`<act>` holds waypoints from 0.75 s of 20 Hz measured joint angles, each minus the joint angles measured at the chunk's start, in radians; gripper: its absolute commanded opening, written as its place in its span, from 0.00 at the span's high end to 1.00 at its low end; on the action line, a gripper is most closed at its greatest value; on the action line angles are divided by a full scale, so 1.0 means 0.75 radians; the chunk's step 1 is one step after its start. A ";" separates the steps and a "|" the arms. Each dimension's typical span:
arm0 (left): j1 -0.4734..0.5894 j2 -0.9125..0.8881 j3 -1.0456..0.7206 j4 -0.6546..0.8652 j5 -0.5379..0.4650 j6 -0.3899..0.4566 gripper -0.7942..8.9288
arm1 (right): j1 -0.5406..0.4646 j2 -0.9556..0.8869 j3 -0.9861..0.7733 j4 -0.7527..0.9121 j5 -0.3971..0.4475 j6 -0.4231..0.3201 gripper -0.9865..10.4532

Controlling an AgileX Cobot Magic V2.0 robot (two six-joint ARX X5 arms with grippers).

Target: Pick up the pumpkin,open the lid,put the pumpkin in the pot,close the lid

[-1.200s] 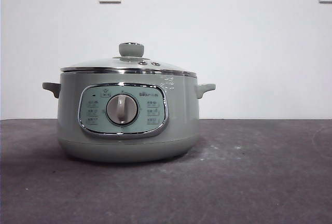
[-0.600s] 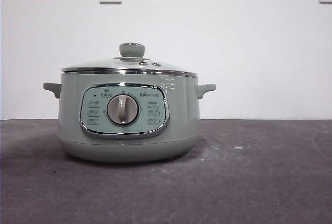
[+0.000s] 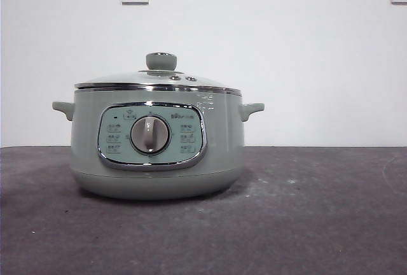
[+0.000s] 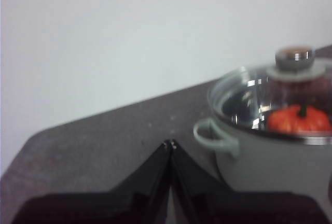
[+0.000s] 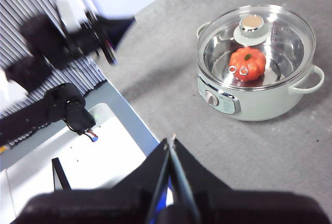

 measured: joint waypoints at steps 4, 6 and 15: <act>0.000 -0.138 -0.178 0.000 -0.002 -0.024 0.92 | 0.000 -0.012 0.000 0.000 0.000 0.000 0.91; 0.000 -0.166 -0.226 -0.002 -0.002 -0.050 0.92 | 0.000 -0.012 0.000 0.000 0.000 0.000 0.91; 0.000 -0.190 -0.237 -0.176 0.002 -0.095 0.92 | 0.000 -0.013 0.000 0.000 -0.001 0.000 0.91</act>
